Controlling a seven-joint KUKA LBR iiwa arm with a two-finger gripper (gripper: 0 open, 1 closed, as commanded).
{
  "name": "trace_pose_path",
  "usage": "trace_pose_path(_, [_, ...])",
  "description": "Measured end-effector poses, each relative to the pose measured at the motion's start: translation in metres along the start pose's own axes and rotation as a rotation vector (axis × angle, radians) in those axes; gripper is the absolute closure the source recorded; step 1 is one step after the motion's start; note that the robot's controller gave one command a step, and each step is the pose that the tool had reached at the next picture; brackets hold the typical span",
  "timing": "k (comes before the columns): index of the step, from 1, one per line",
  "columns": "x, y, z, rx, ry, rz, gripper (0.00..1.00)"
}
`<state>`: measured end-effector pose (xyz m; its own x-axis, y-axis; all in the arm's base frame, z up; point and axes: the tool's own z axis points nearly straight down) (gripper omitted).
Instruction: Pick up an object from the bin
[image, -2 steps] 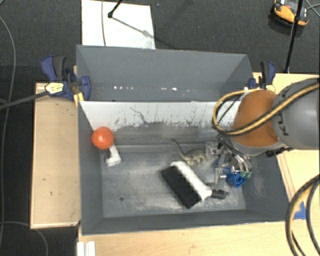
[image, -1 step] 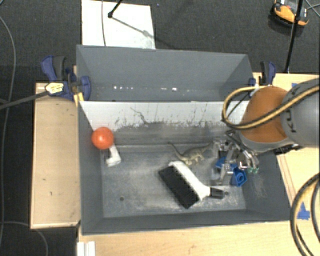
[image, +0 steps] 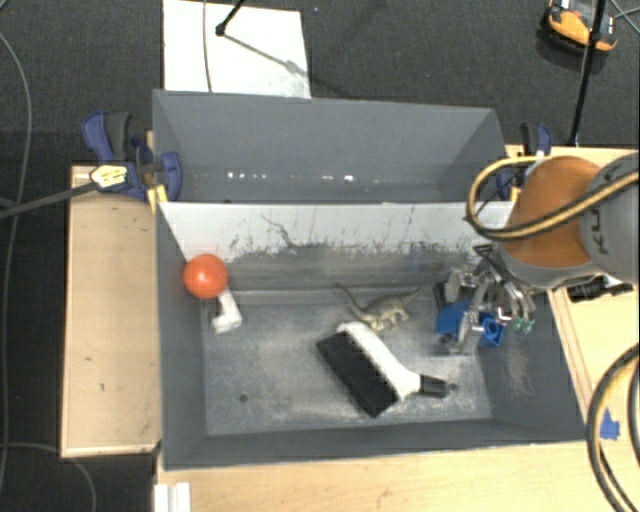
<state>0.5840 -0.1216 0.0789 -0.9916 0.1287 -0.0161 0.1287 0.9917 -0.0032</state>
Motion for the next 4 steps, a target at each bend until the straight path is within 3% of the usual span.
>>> trace_pose_path(1, [0.013, 0.023, 0.008, -0.009, -0.001, 0.156, 1.0])
trace_pose_path(2, [0.014, 0.021, 0.008, -0.006, -0.001, 0.153, 0.0])
trace_pose_path(4, [0.014, 0.011, 0.008, -0.007, 0.0, 0.107, 0.0])
